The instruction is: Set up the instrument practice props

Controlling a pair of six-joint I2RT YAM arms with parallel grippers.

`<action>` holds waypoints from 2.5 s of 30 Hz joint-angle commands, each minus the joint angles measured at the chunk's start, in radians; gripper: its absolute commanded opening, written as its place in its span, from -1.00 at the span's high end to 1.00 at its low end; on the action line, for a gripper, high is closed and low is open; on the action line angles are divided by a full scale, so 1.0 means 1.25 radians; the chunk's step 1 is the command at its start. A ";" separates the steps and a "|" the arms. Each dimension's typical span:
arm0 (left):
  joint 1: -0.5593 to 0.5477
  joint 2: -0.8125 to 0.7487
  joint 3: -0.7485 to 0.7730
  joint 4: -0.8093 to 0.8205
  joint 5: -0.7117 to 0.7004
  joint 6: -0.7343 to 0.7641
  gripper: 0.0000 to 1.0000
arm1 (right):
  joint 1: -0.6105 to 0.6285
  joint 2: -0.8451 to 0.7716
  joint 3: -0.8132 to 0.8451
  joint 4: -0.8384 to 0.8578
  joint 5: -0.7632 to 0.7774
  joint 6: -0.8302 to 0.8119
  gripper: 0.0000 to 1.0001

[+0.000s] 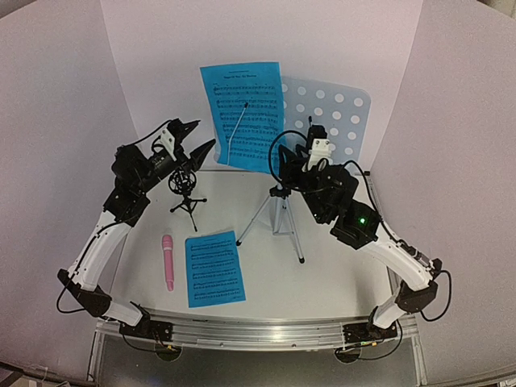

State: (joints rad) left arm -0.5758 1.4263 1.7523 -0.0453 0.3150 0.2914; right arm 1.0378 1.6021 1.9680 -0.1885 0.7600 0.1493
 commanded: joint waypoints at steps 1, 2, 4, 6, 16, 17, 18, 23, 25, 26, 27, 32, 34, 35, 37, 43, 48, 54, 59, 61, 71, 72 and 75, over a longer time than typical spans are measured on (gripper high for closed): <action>0.022 0.003 -0.017 -0.014 -0.066 -0.073 -0.41 | 0.001 0.023 0.026 0.000 0.030 -0.014 0.09; 0.026 0.002 -0.025 -0.022 -0.064 -0.080 -0.41 | -0.002 0.022 0.023 -0.001 0.030 -0.010 0.10; 0.030 0.002 -0.035 -0.044 -0.059 -0.094 -0.41 | -0.005 0.021 0.018 -0.001 0.027 -0.002 0.15; 0.032 0.002 -0.044 -0.065 -0.055 -0.108 -0.40 | -0.008 0.024 0.017 -0.001 0.026 0.002 0.21; 0.032 -0.016 -0.096 -0.082 -0.010 -0.125 -0.37 | -0.017 0.023 -0.025 -0.003 0.036 0.065 0.56; 0.032 -0.016 -0.099 -0.080 -0.009 -0.125 -0.37 | -0.017 0.024 -0.029 -0.003 0.034 0.072 0.56; 0.032 -0.016 -0.102 -0.078 -0.008 -0.124 -0.37 | -0.017 0.024 -0.032 -0.003 0.034 0.077 0.56; 0.032 -0.018 -0.106 -0.066 -0.001 -0.124 -0.36 | -0.018 0.016 -0.056 -0.004 0.050 0.104 0.66; 0.032 -0.018 -0.107 -0.064 0.000 -0.124 -0.36 | -0.018 0.011 -0.065 -0.004 0.054 0.115 0.72; 0.032 -0.018 -0.108 -0.061 0.000 -0.123 -0.36 | -0.018 0.009 -0.069 -0.003 0.055 0.121 0.74; 0.032 -0.019 -0.109 -0.058 0.000 -0.122 -0.36 | -0.018 0.009 -0.073 -0.003 0.054 0.127 0.76; 0.032 -0.020 -0.112 -0.046 -0.001 -0.119 -0.36 | -0.020 0.010 -0.083 -0.003 0.058 0.144 0.85; 0.032 -0.021 -0.115 -0.044 0.000 -0.119 -0.36 | -0.020 0.007 -0.090 -0.001 0.067 0.156 0.92; 0.032 -0.022 -0.116 -0.043 0.000 -0.118 -0.36 | -0.021 0.005 -0.095 0.002 0.070 0.160 0.94; 0.032 -0.023 -0.120 -0.041 0.000 -0.117 -0.36 | -0.023 0.001 -0.103 0.008 0.075 0.169 0.98; 0.032 -0.027 -0.130 -0.029 -0.001 -0.112 -0.36 | -0.026 0.004 -0.123 0.039 0.071 0.184 1.00; 0.032 -0.029 -0.135 -0.026 -0.003 -0.108 -0.37 | -0.027 0.006 -0.128 0.052 0.066 0.187 1.00; 0.032 -0.030 -0.139 -0.023 0.001 -0.107 -0.37 | -0.031 0.002 -0.141 0.063 0.063 0.197 1.00; 0.032 -0.030 -0.139 -0.017 0.003 -0.105 -0.37 | -0.031 0.010 -0.139 0.067 0.051 0.199 1.00; 0.032 -0.030 -0.139 -0.016 0.003 -0.104 -0.37 | -0.031 0.012 -0.139 0.068 0.048 0.199 1.00; 0.032 -0.029 -0.131 0.010 -0.013 -0.084 -0.35 | -0.031 -0.004 -0.138 0.070 0.007 0.168 0.91; 0.032 -0.029 -0.128 0.005 -0.014 -0.082 -0.35 | -0.031 -0.013 -0.137 0.070 -0.004 0.153 0.85; 0.032 -0.026 -0.121 -0.008 -0.017 -0.079 -0.35 | -0.030 -0.036 -0.126 0.070 -0.054 0.100 0.67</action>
State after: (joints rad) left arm -0.5373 1.4254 1.5761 -0.0779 0.3099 0.1741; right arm 1.0039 1.6294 1.7966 -0.1296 0.7688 0.3531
